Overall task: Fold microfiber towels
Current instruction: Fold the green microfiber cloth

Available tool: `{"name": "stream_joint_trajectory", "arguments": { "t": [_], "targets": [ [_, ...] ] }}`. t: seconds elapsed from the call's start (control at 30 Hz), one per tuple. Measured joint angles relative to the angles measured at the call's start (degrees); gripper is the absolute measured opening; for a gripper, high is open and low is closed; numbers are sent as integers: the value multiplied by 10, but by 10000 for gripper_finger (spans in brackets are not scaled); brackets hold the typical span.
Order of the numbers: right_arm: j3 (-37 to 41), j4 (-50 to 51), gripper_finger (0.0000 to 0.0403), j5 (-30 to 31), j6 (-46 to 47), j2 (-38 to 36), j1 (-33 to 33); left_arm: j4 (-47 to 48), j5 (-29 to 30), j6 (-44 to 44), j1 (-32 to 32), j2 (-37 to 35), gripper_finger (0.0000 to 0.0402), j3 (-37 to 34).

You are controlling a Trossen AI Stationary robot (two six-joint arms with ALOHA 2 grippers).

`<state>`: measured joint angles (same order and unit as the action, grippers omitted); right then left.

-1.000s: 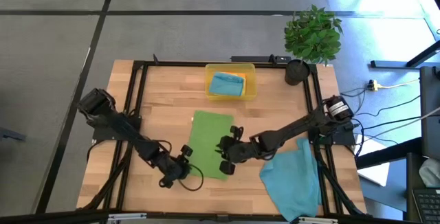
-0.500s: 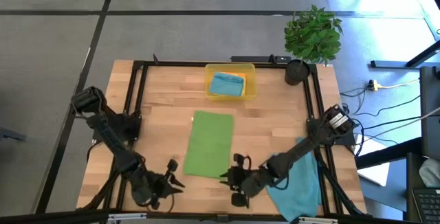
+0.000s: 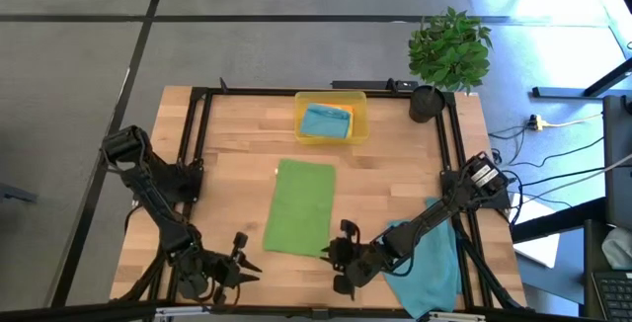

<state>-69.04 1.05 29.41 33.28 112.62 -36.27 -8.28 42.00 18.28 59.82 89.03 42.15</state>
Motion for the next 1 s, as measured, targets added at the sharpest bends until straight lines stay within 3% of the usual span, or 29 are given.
{"name": "stream_joint_trajectory", "arguments": {
  "t": [0.17,0.3,0.6,0.7,0.9,1.0],
  "targets": [
    [0,8,92,-42,-55,0,0,-4,-6,8,7,0,74,0],
    [0,7,115,-65,-68,0,0,-15,-5,8,7,0,77,0],
    [0,-38,268,-81,-98,25,0,-15,-6,7,7,0,75,0],
    [0,-26,298,-48,-152,36,1,-15,-6,1,5,0,76,0],
    [0,-3,293,38,-277,41,0,-14,-6,-4,1,0,72,0],
    [0,9,278,34,-293,41,2,-14,-6,-4,1,0,72,0]
  ]
}}
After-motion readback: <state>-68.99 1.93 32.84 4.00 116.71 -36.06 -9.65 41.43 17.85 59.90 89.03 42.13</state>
